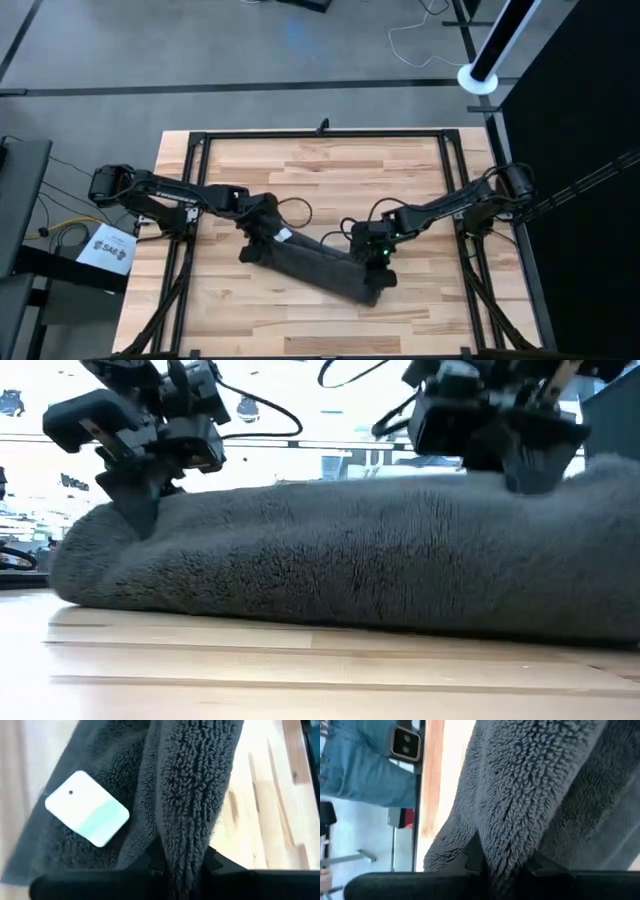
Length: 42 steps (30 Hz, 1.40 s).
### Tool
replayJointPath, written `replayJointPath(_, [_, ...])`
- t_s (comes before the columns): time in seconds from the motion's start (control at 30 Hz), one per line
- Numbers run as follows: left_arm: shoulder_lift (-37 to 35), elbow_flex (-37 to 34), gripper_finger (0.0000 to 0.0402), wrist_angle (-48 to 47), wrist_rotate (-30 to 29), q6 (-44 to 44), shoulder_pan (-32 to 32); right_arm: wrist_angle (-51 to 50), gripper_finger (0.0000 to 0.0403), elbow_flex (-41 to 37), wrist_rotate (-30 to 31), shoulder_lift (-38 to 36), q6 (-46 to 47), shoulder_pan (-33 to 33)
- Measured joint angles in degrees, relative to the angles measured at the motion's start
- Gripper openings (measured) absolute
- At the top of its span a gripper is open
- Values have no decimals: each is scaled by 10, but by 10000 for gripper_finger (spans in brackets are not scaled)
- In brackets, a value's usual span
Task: Roll towel
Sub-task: Roll the black towel
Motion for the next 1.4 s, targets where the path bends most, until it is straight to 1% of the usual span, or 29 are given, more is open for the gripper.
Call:
replayJointPath(0.07, [0, -5, 25, 11, 4, 1, 19, -7, 33, -1, -14, 7, -20, -14])
replayJointPath(0.23, [14, -7, 25, 17, 11, 12, 56, -15, 33, -2, -23, 25, -48, -41])
replayJointPath(0.43, [81, -6, 25, 31, 35, 23, 70, -38, 37, -2, -20, 38, -48, -51])
replayJointPath(0.57, [108, -6, 25, 46, 39, 12, 71, -70, 87, -2, -9, 38, -50, -51])
replayJointPath(0.67, [109, -4, 25, 45, 41, 9, 71, -110, 132, -3, -10, 31, -49, -52])
replayJointPath(0.77, [106, -1, 25, 43, 40, 9, 71, -145, 167, -5, -10, 7, -48, -52])
replayJointPath(0.87, [102, 5, 25, 41, 36, 8, 71, -142, 187, -5, -10, -35, -41, -46])
replayJointPath(0.97, [102, 12, 25, 34, 34, 2, 71, -132, 192, -4, 15, -55, -9, -35])
replayJointPath(1.07, [102, 17, 25, 30, 34, -1, 70, -132, 193, -4, 47, -57, 16, -27])
replayJointPath(1.17, [102, 17, 25, 27, 33, -2, 70, -153, 194, -4, 54, -57, 23, -27])
replayJointPath(1.27, [102, 18, 25, 19, 33, -2, 69, -188, 194, -4, 57, -72, 31, -32])
replayJointPath(1.4, [102, 18, 25, 17, 31, -2, 64, -176, 194, -4, 70, -104, 57, -33])
